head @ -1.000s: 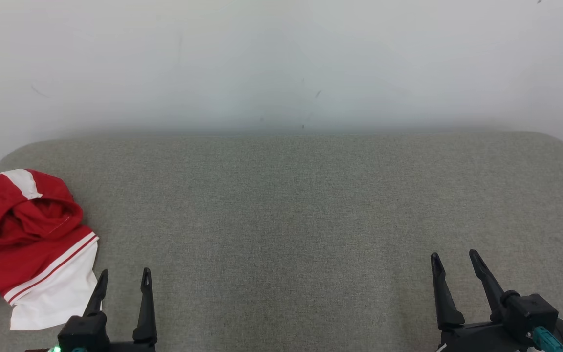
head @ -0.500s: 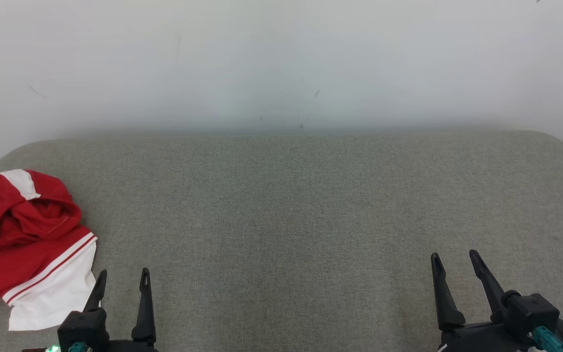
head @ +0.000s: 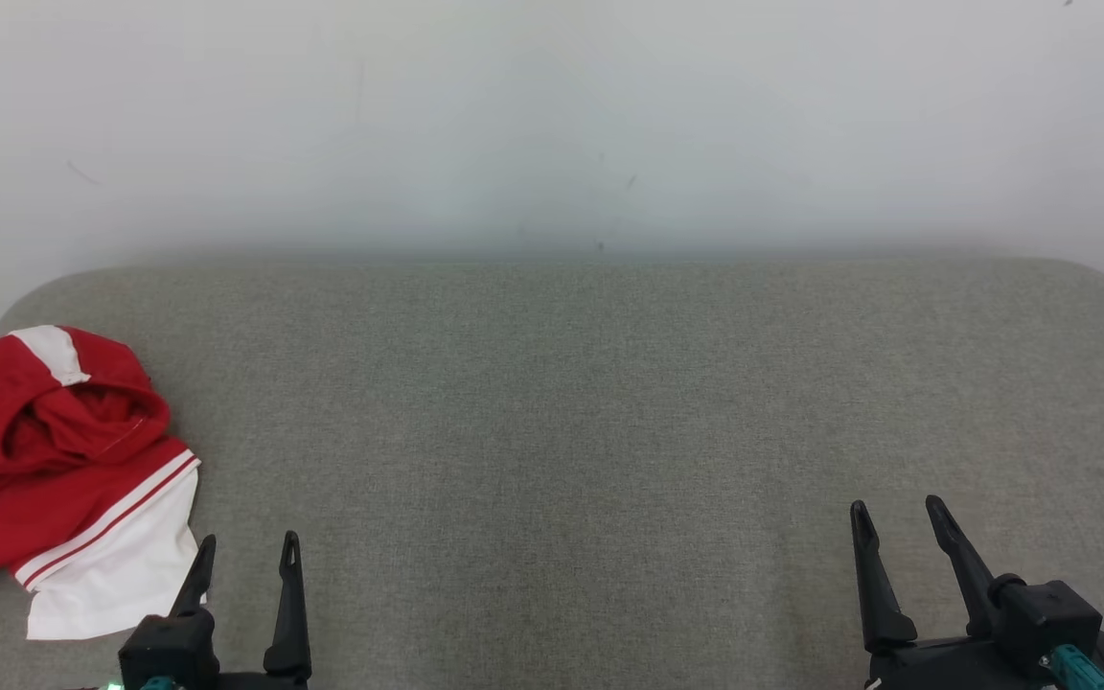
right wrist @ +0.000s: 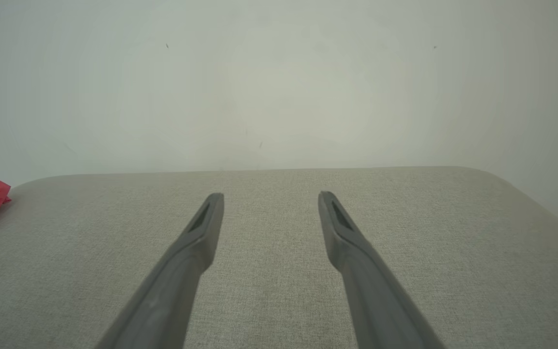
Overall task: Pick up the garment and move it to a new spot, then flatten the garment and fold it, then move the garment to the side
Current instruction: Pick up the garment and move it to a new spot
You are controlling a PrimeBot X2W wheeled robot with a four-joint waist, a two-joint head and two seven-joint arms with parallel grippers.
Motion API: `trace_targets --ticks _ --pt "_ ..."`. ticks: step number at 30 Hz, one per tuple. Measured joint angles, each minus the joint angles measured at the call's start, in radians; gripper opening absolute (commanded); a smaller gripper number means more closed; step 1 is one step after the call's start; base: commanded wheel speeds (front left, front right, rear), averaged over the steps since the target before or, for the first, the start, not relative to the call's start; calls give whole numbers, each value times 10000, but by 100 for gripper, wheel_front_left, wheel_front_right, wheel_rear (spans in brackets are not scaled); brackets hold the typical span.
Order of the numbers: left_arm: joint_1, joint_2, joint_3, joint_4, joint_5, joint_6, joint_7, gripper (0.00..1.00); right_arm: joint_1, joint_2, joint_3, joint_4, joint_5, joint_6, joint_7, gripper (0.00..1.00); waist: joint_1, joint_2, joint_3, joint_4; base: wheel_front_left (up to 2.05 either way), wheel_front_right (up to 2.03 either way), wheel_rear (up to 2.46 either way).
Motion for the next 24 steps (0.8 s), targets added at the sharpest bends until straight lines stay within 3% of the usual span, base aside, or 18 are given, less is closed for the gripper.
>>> trace_targets --ticks 10,24 --pt "-31 50 52 71 -27 136 -48 100 43 -2 12 140 169 0 -79 100 0 0 -25 662 0 0 0" --pt "27 163 278 -102 -134 458 -88 100 119 0 176 405 389 0 -253 100 0 0 -144 2317 0 0 0"
